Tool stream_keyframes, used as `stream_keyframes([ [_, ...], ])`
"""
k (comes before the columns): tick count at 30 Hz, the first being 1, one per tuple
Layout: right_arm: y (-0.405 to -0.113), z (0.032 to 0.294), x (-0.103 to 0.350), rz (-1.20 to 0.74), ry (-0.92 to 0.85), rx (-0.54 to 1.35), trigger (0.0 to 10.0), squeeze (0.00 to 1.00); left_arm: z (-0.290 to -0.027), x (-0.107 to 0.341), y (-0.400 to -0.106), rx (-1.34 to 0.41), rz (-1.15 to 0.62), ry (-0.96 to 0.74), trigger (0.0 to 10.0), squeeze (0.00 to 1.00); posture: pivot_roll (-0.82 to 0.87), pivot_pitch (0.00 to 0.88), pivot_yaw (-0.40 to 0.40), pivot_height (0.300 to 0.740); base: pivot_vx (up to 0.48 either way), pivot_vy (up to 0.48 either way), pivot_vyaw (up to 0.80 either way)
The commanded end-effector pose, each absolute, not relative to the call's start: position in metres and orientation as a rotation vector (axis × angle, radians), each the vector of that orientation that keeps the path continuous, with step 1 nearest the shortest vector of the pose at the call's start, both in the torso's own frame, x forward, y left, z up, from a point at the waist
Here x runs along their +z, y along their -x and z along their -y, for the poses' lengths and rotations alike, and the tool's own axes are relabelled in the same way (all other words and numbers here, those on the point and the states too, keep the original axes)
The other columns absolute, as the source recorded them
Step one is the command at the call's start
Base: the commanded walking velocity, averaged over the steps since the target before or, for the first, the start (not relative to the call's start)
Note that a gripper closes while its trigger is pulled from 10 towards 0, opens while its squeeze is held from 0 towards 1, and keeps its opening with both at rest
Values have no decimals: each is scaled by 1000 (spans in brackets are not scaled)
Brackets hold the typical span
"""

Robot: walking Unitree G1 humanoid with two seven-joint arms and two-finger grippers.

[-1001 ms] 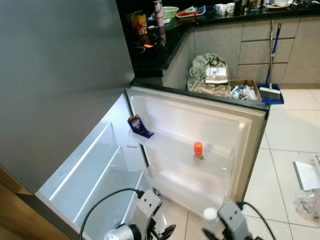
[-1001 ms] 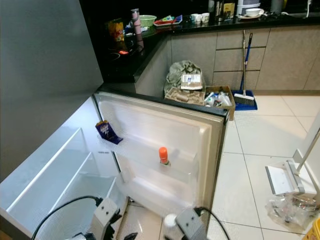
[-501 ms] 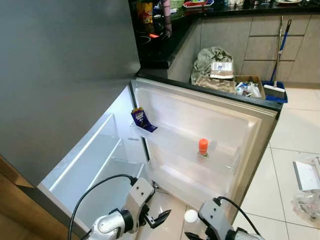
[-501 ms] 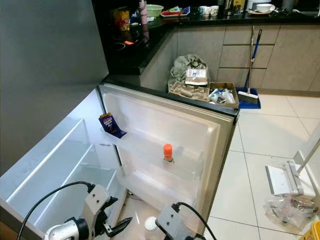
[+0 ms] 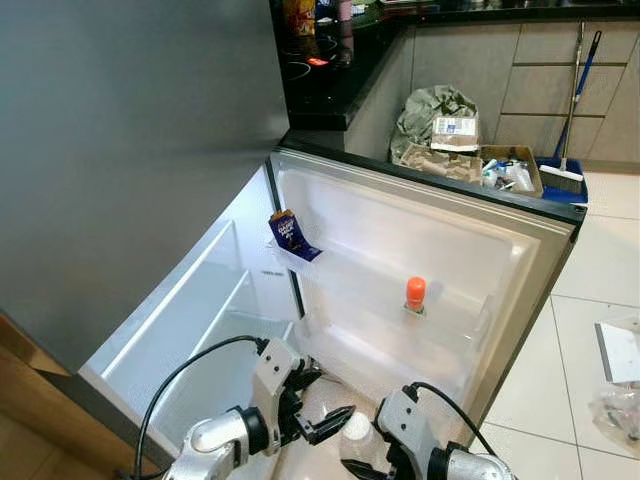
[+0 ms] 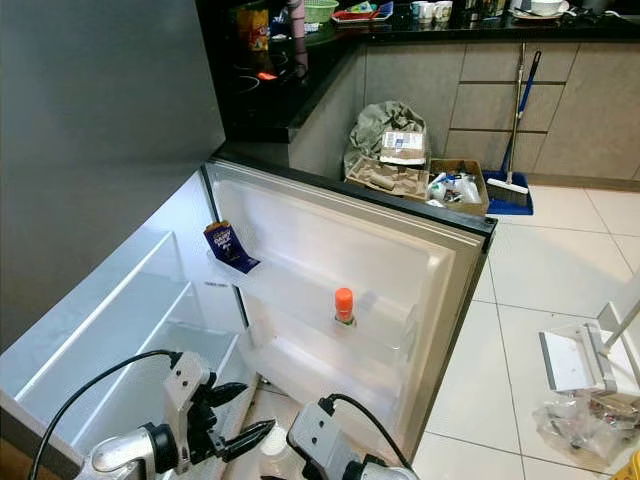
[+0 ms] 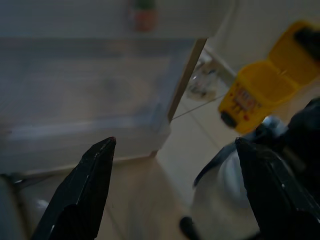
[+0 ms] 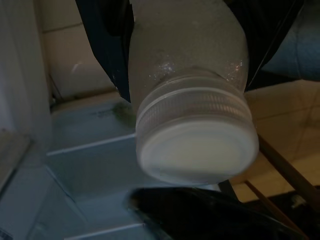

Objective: Restocking fridge

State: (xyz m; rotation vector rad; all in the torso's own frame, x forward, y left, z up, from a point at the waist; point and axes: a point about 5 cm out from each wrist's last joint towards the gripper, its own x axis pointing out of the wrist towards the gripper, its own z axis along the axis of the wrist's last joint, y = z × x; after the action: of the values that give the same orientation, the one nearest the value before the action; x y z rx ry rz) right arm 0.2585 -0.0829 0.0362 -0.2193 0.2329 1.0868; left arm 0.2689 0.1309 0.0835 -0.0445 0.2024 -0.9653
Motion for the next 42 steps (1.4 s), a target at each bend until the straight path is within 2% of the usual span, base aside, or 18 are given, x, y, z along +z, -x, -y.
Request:
stream_keyframes([
  [1, -259, 70, 48, -154, 203, 1140, 10000, 0, -128, 83, -266, -998, -219, 64, 10000, 0, -69, 172, 68, 740, 0, 0, 0],
  [7, -260, 64, 52, -131, 233, 1172, 10000, 0, -128, 84, -263, -1031, -246, 68, 10000, 0, -70, 175, 69, 740, 0, 0, 0],
  [10, -258, 61, 51, -124, 266, 1199, 10000, 0, -128, 85, -262, -1049, -254, 25, 10000, 0, -68, 175, 64, 740, 0, 0, 0],
  [13, -257, 59, 52, -116, 261, 1208, 10000, 0, -130, 85, -264, -1029, -223, -88, 10000, 0, -66, 175, 60, 740, 0, 0, 0],
  [17, -259, 59, 53, -113, 257, 1197, 10000, 0, -130, 87, -264, -1030, -215, -86, 10000, 0, -67, 175, 60, 740, 0, 0, 0],
  [20, -262, 62, 53, -116, 262, 1173, 10000, 0, -131, 86, -263, -1044, -209, -156, 10000, 0, -69, 175, 61, 740, 0, 0, 0],
  [32, -275, 78, 61, -116, 135, 1042, 10000, 0, -143, 91, -267, -955, -155, -174, 10000, 0, -72, 184, 58, 740, 0, 0, 0],
  [42, -281, 74, 71, -77, 73, 1004, 10000, 0, -146, 81, -256, -1013, -210, -207, 10000, 0, -68, 186, 60, 740, 0, 0, 0],
])
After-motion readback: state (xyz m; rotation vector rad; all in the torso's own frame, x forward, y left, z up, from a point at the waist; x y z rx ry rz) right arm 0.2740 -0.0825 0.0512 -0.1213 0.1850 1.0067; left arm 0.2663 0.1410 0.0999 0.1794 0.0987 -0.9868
